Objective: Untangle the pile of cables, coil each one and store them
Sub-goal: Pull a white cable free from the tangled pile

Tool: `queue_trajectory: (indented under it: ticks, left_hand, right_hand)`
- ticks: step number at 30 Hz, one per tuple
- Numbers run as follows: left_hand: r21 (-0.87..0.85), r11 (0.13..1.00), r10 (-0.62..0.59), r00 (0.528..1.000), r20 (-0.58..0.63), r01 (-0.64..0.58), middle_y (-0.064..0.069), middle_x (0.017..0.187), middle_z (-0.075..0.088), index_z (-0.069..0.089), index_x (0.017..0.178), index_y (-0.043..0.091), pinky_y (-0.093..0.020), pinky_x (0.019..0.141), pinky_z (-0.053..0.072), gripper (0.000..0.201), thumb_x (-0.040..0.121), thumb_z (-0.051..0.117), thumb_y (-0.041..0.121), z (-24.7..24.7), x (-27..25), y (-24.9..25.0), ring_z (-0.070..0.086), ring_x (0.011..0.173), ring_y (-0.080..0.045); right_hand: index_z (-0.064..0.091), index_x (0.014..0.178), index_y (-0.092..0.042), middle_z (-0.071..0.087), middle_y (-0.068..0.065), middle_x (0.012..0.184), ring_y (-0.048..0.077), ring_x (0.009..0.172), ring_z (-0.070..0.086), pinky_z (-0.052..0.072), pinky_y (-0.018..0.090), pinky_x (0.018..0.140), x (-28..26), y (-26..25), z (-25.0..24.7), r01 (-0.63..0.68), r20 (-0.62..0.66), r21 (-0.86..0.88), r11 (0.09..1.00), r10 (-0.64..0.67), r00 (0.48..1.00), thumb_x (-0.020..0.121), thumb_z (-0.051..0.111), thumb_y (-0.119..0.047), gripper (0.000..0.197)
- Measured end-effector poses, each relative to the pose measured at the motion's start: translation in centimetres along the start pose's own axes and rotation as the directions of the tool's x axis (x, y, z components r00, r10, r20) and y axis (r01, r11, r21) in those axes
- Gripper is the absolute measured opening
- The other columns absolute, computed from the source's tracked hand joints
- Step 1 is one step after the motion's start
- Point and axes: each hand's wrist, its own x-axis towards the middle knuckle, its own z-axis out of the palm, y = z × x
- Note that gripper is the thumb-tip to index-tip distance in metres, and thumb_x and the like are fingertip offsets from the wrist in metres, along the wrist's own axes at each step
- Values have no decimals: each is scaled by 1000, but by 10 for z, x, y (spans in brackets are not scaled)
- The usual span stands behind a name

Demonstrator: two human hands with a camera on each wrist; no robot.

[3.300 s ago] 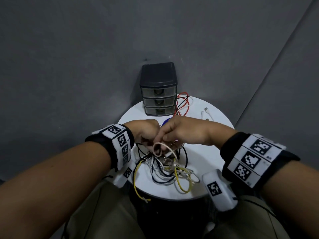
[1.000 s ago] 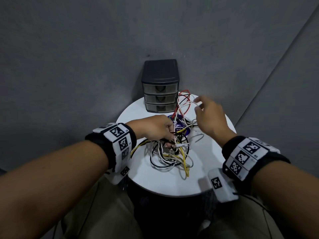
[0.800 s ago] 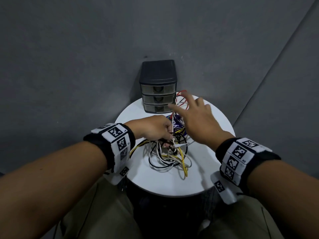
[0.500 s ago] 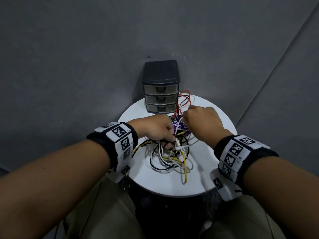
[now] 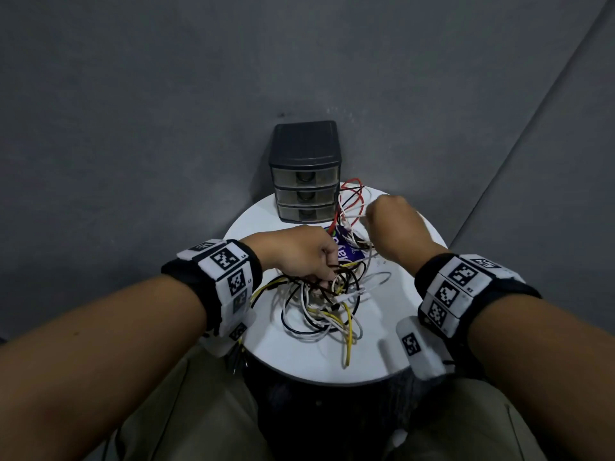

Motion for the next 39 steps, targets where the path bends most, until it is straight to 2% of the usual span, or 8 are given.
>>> queue_trajectory:
  ticks: [5,8,12,15,21,28,33,39]
  left_hand:
    - [-15,1000,15,1000,12,-15,-3,89,79,65,94,14,-16,61,45,5,96,69,17,0,0,3,63,69,-9]
    - [-7,1000,1,1000,-13,-1,0,86,78,61,99,17,-16,61,46,5,97,66,16,0,-2,1,63,66,-7]
    - [-111,992,-73,995,-65,65,-3,82,72,51,115,20,-19,55,48,22,99,59,7,6,-5,-7,58,52,-4]
    - [-142,985,-107,992,-70,97,-8,87,70,47,115,25,-24,56,50,31,99,47,-1,10,-4,-9,62,61,-12]
    - [-192,963,-211,972,-107,188,-10,86,61,46,109,19,-23,49,48,35,93,33,-9,17,2,-2,64,60,-15]
    - [-228,961,-191,973,-130,158,-5,87,62,55,98,18,-25,58,49,20,94,47,1,18,0,3,58,67,-17]
    - [-437,898,41,998,-55,-61,1,99,61,62,106,12,-19,78,42,21,87,69,16,8,-13,8,54,90,-7]
    - [-421,904,30,993,-113,-76,2,107,61,65,119,2,-2,59,38,24,98,55,5,-6,-14,7,55,72,15]
  right_hand:
    - [67,127,-21,57,5,125,24,106,60,51,38,82,-6,-24,3,438,-1,136,889,-442,897,89,64,-9,40]
    - [50,141,-28,44,-1,137,14,101,54,49,33,79,-11,-30,-4,435,-100,232,870,-423,900,85,60,0,64]
    - [63,87,-22,61,-3,84,17,74,57,40,30,65,-20,-24,-19,309,-74,325,894,-302,950,84,59,-9,14]
    - [64,59,-16,58,-2,54,13,53,49,40,28,56,-30,-16,-28,165,241,341,926,-255,936,81,62,-12,22]
    - [78,94,-2,55,8,58,18,44,41,34,23,46,-55,-5,-17,-10,784,367,930,-303,542,90,73,-22,20]
    - [77,89,-8,55,-16,47,1,42,44,32,10,46,-59,-13,-9,139,635,468,873,-442,634,87,73,-3,7]
    - [75,79,-9,57,-13,50,-2,48,48,37,10,53,-45,-12,-31,44,420,599,800,-361,833,83,70,5,15]
    - [75,75,-12,74,6,82,20,80,62,49,33,83,-36,-5,-36,36,195,712,701,-247,949,84,69,0,17]
